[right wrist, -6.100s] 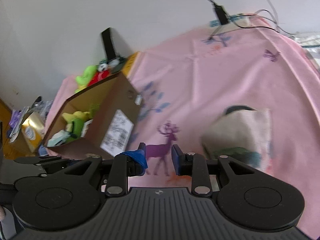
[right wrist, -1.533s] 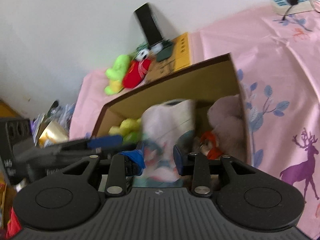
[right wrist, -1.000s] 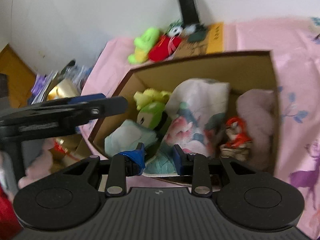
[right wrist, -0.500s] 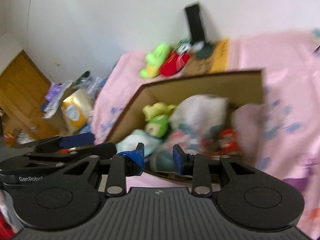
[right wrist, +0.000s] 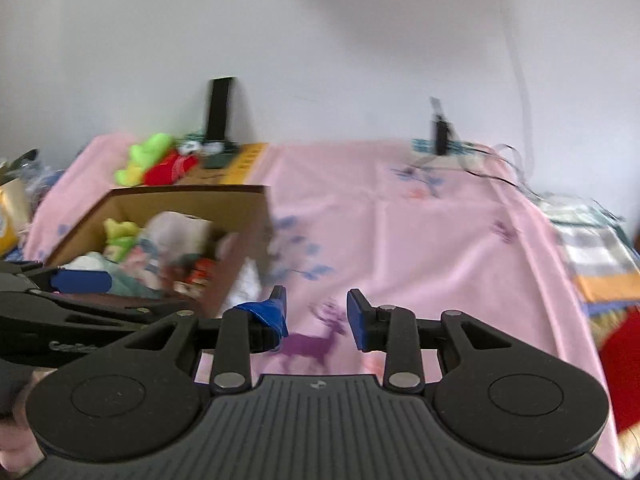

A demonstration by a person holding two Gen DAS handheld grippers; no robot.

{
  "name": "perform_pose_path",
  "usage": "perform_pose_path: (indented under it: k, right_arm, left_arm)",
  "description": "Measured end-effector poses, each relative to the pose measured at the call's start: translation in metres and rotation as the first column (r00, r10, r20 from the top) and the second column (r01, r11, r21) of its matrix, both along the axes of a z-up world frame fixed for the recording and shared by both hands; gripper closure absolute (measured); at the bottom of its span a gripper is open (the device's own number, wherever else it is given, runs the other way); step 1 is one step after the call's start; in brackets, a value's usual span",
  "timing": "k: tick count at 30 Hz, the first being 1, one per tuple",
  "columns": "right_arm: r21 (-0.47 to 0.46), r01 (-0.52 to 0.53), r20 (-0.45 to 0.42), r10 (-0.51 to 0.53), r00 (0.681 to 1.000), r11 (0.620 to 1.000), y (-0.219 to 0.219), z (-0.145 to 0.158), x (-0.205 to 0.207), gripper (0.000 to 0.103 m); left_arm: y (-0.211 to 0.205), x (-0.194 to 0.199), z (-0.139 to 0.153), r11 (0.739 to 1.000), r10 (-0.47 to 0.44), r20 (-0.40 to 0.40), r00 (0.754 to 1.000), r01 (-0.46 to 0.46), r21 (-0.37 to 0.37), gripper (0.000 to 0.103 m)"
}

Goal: Organize soft objects
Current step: 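Withdraw both grippers from the box and sweep over the empty sheet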

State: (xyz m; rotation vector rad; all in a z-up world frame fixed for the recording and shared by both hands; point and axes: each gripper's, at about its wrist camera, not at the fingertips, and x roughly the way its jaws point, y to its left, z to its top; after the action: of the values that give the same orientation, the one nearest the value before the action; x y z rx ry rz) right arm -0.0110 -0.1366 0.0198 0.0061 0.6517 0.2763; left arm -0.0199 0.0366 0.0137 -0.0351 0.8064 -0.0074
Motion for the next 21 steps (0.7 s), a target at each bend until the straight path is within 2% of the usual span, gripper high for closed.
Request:
perform_pose_path:
  k: [5, 12, 21]
  right_arm:
    - [-0.02, 0.083, -0.06, -0.084, 0.995, 0.996, -0.032, -0.006, -0.007, 0.086]
    - [-0.019, 0.153, -0.11, -0.155, 0.982, 0.988, -0.053, -0.015, -0.006, 0.086]
    - [-0.051, 0.178, -0.165, -0.184, 0.969, 0.983, -0.051, -0.028, 0.001, 0.086]
  left_arm:
    - [-0.044, 0.009, -0.009, 0.995, 0.006, -0.071, 0.997, 0.001, 0.098, 0.009]
    - [-0.071, 0.011, -0.018, 0.994, 0.002, -0.122, 0.993, 0.011, 0.107, 0.009]
    - [-0.061, 0.009, -0.023, 0.993, 0.055, -0.138, 0.989, -0.041, 0.109, 0.009]
